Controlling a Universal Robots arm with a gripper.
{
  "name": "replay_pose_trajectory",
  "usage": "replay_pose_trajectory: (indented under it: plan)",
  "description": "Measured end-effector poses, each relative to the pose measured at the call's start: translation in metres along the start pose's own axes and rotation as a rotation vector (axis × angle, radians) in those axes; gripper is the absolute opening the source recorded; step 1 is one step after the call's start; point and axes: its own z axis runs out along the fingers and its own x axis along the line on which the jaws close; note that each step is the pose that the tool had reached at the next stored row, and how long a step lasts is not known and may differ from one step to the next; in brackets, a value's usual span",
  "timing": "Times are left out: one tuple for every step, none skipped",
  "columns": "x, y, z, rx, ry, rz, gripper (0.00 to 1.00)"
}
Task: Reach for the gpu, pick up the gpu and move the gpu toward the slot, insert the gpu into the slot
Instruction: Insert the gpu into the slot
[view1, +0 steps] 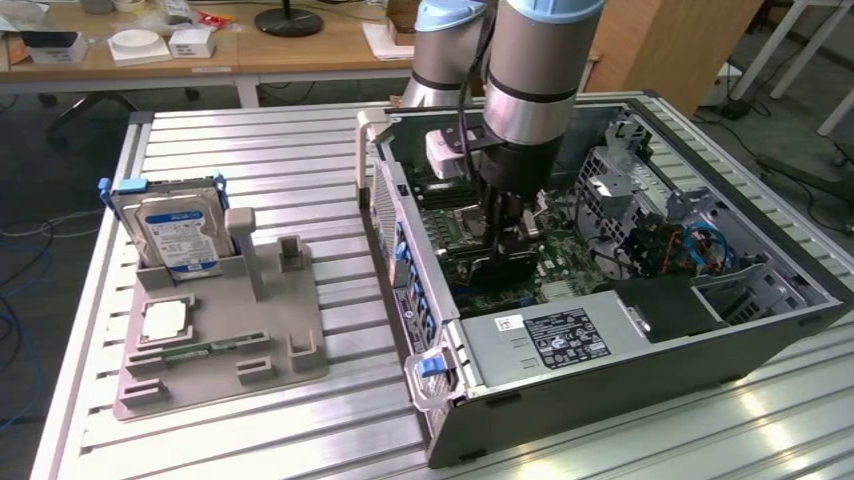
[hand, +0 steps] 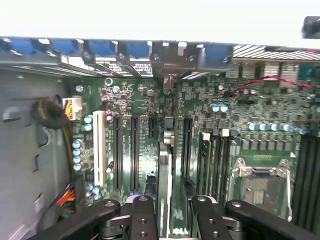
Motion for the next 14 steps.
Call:
replay_pose_trajectory:
  plan:
    - [0.0,0.0,0.0001,0.0002,-0.0003,0.0,0.33]
    - [0.0,0.0,0.0001,0.0003,-0.0003,0.0,0.32]
    - [0.0,0.0,0.0001,0.0003,-0.0003,0.0,0.25]
    - [0.0,0.0,0.0001,0.0003,-0.0004,0.0,0.19]
    - [0.0,0.0,0.0001,0.0003,-0.0004,0.0,0.19]
    - [0.0,0.0,0.0,0.0002,-0.0003,0.0,0.14]
    - [0.0,0.0,0.0,0.0002,-0.0003,0.0,0.1]
    - [0.0,0.0,0.0,0.0002,-0.0003,0.0,0.1]
    - [0.0,0.0,0.0,0.0002,-0.0002,0.0,0.1]
    - [0.0,0.0,0.0,0.0002,-0.0002,0.0,0.1]
    - [0.0,0.0,0.0,0.0002,-0.0003,0.0,0.1]
    - [0.0,0.0,0.0,0.0002,-0.0003,0.0,0.1]
    - [0.0,0.0,0.0,0.0002,-0.0002,0.0,0.1]
    - [0.0,0.0,0.0,0.0002,-0.0003,0.0,0.1]
